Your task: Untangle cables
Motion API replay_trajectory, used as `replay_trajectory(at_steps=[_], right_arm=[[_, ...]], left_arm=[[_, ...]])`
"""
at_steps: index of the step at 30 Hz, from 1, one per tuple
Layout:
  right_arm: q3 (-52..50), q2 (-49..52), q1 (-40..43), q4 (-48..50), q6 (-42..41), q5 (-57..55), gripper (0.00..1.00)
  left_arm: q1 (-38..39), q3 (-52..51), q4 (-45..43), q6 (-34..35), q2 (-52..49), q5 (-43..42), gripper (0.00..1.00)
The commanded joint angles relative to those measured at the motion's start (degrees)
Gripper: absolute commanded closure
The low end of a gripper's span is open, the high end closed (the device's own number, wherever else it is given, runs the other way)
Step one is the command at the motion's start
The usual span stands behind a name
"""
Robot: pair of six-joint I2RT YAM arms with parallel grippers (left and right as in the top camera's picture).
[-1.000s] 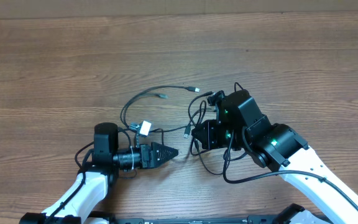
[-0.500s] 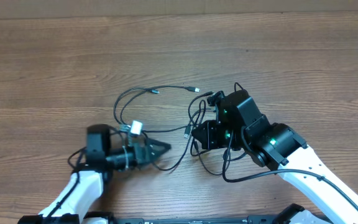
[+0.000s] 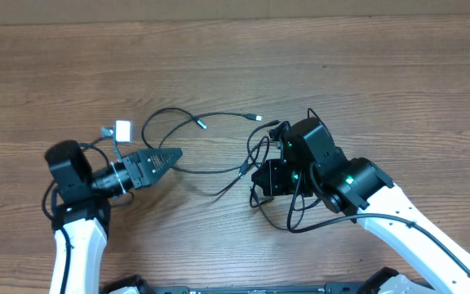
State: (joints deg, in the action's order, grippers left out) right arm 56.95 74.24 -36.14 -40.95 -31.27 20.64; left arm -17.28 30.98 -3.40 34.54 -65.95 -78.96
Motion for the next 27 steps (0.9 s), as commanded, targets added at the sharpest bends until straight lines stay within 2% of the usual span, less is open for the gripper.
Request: replay_trajectory(at_steps=[1,5,10,15,17,21,24,27], right_arm=[[0.7,1.4,-0.3,1.5,0.3,0.5,0.96],[0.7,3.6,-1.2,7.3,4.3,7.0,0.91],[0.7,8.0,-3.2,13.6,5.0,7.5,0.87],[0.7,13.4,-7.0,17.2,9.6,8.4,0.85],[0.7,15.5,-9.9,19.5,13.0,8.6,0.76],[0.7,18.9,-15.3,23.0,16.5,2.8,0.43],[0.7,21.4,-16.9,23.8,16.4,-2.6,0.41],[0.7,22.9,-16.8,23.7,16.3,-4.7,0.45]], left_arm=[[0.2,2.8,-0.1,0.1,1.9,-1.7,0.0],[0.3,2.8,0.2,-0.6,1.9,0.7,0.0],[-2.0,2.8,0.2,-0.1,1.9,6.7,0.0],[-11.9,2.9,-0.3,10.5,1.9,10.1,0.0],[-16.4,2.9,-0.3,13.2,1.9,9.8,0.0],[-24.1,2.9,-0.3,13.9,1.9,6.2,0.0],[-27.7,2.9,-0.3,13.9,1.9,3.4,0.0],[-29.7,2.9,-0.2,13.9,1.9,2.4,0.01]])
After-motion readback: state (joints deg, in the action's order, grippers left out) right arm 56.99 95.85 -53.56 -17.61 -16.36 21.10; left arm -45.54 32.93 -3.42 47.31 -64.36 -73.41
